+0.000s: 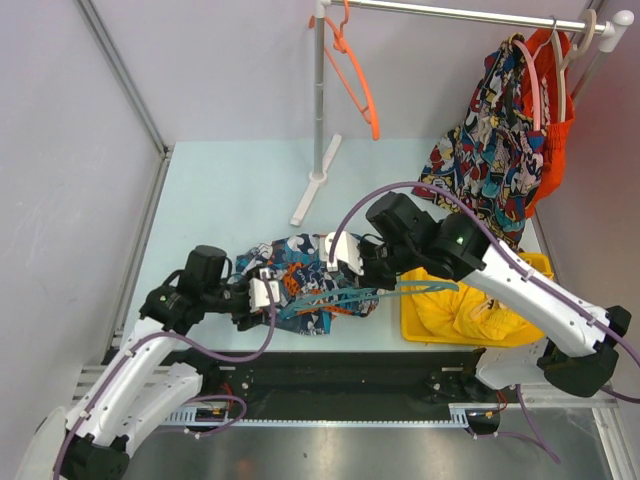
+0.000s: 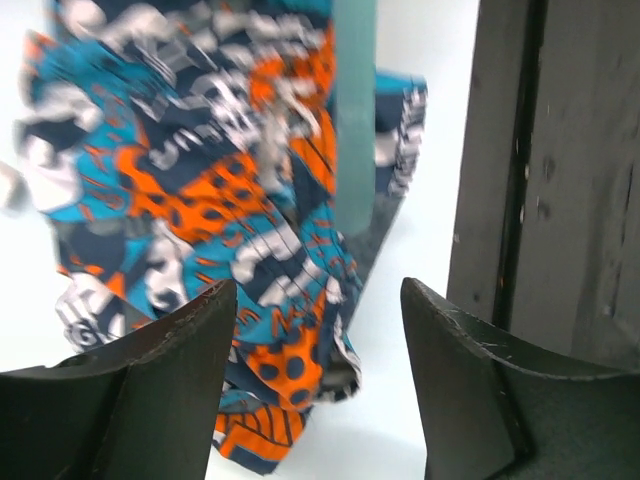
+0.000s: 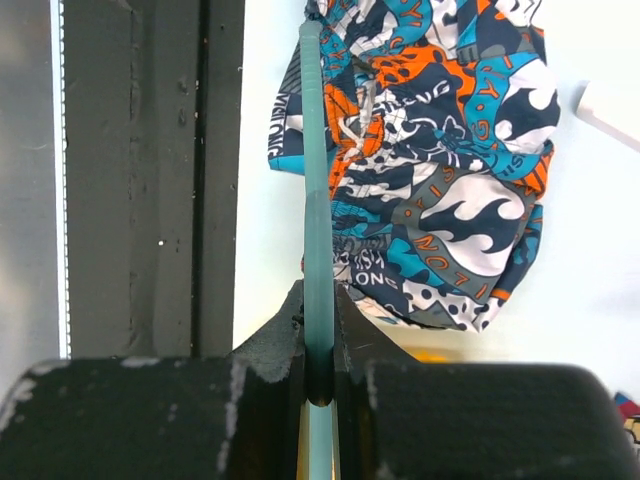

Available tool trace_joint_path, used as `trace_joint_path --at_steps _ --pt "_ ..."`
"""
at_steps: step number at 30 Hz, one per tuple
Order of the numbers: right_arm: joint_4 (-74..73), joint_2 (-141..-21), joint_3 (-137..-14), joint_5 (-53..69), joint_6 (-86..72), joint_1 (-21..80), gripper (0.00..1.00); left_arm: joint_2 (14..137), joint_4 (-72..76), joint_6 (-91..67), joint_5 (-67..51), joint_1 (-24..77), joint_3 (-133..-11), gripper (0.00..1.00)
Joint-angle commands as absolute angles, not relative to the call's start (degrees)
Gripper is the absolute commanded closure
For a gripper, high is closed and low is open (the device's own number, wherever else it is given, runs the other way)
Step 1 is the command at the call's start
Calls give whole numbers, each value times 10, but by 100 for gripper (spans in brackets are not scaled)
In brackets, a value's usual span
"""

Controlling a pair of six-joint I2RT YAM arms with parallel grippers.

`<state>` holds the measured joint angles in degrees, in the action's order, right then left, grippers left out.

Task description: Place the shorts on the hanger

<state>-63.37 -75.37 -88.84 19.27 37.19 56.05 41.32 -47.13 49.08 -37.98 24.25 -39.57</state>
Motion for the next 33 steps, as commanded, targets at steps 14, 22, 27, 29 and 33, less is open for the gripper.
trace_joint_path --at_steps 14,22,27,29,33 --pt "-547 -773 -846 125 422 585 100 457 -426 643 -272 274 -300 41" --pt "-536 -772 -828 87 446 585 100 430 -406 613 -248 274 -292 92" --pt "-494 -776 -809 47 439 585 100 410 -416 583 -264 273 -305 100" --pt "-483 -776 -804 46 436 585 100 408 -413 566 -268 273 -315 100" --pt "-461 -768 -797 35 430 586 100 406 -412 541 -276 271 -335 100"
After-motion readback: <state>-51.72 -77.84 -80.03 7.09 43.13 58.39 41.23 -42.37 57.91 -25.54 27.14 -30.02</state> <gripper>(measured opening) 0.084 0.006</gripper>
